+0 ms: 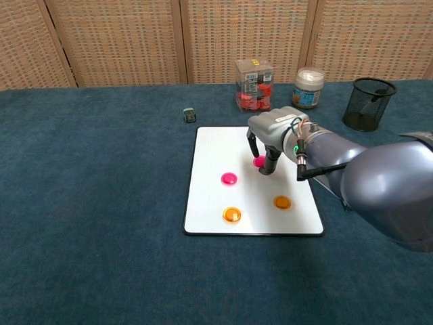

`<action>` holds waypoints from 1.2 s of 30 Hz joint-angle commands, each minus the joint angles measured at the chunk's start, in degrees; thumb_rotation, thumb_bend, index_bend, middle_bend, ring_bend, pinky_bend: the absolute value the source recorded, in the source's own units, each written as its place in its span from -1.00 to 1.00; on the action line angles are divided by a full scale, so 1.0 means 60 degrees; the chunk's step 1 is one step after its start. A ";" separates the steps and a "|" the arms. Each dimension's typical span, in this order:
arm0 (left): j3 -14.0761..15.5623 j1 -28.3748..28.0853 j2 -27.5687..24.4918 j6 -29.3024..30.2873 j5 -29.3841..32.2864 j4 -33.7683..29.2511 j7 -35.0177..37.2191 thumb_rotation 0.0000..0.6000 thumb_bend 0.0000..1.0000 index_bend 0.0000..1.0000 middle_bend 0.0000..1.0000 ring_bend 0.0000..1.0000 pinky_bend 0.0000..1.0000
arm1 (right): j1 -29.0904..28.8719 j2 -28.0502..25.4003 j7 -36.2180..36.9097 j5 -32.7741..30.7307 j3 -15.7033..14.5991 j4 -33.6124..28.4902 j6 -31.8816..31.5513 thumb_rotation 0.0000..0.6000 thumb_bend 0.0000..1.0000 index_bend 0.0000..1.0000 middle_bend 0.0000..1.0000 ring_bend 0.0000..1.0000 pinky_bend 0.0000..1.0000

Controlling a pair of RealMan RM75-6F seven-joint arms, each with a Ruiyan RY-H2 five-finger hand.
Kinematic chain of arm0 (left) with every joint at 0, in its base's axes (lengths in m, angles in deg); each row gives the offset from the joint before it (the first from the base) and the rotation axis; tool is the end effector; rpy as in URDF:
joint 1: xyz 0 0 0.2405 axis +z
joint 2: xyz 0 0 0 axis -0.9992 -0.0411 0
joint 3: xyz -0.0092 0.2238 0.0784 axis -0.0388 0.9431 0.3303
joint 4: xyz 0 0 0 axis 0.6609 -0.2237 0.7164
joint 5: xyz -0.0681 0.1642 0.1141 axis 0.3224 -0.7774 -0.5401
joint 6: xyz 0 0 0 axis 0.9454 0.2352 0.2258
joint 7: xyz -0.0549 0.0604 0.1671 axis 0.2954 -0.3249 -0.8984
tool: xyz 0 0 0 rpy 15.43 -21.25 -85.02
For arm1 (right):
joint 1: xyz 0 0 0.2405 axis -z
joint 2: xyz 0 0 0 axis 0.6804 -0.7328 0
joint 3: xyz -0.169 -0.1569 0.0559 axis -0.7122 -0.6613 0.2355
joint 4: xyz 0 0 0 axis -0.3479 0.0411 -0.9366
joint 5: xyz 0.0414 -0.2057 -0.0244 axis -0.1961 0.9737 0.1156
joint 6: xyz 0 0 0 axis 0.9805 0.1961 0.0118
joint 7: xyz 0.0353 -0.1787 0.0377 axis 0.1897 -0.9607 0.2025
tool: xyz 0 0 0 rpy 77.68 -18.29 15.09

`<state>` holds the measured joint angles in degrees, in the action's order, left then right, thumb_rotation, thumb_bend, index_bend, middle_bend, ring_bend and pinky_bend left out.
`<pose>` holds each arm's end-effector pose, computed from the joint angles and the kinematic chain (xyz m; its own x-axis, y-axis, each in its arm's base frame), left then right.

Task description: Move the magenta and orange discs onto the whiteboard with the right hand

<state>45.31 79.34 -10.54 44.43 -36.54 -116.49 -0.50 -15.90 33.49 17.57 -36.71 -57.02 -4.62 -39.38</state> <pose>-0.3065 0.2430 0.1599 0.3654 0.0733 0.9280 0.9277 0.0531 -0.3695 -0.0719 -0.4108 -0.1064 0.6689 -0.2446 0.7020 -0.7432 -0.2425 0.6236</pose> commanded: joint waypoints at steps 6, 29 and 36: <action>0.0003 0.0000 -0.0020 0.0008 -0.0013 -0.0015 0.0016 1.00 -1.00 -1.00 -1.00 -1.00 -1.00 | 0.0008 -0.0041 0.0025 0.0042 -0.0051 -0.0134 -0.0023 1.00 -0.27 -0.12 0.81 0.90 1.00; 0.0016 0.0015 -0.0056 0.0047 -0.0068 -0.0020 0.0137 1.00 -1.00 -1.00 -1.00 -1.00 -1.00 | 0.0208 -0.0580 -0.0031 0.0238 -0.0213 -0.1169 -0.0502 1.00 -0.24 -0.45 0.81 0.90 1.00; 0.0072 0.0075 -0.0105 0.0173 -0.0229 -0.0056 0.0226 1.00 -1.00 -1.00 -1.00 -1.00 -1.00 | 0.1289 -0.2707 0.1172 0.2331 -0.0667 -0.3984 -0.1722 1.00 -0.22 -0.42 0.78 0.90 1.00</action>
<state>45.66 79.70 -11.12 45.33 -37.77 -116.81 0.75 -12.12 24.09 19.93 -29.82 -59.19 -20.98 -45.84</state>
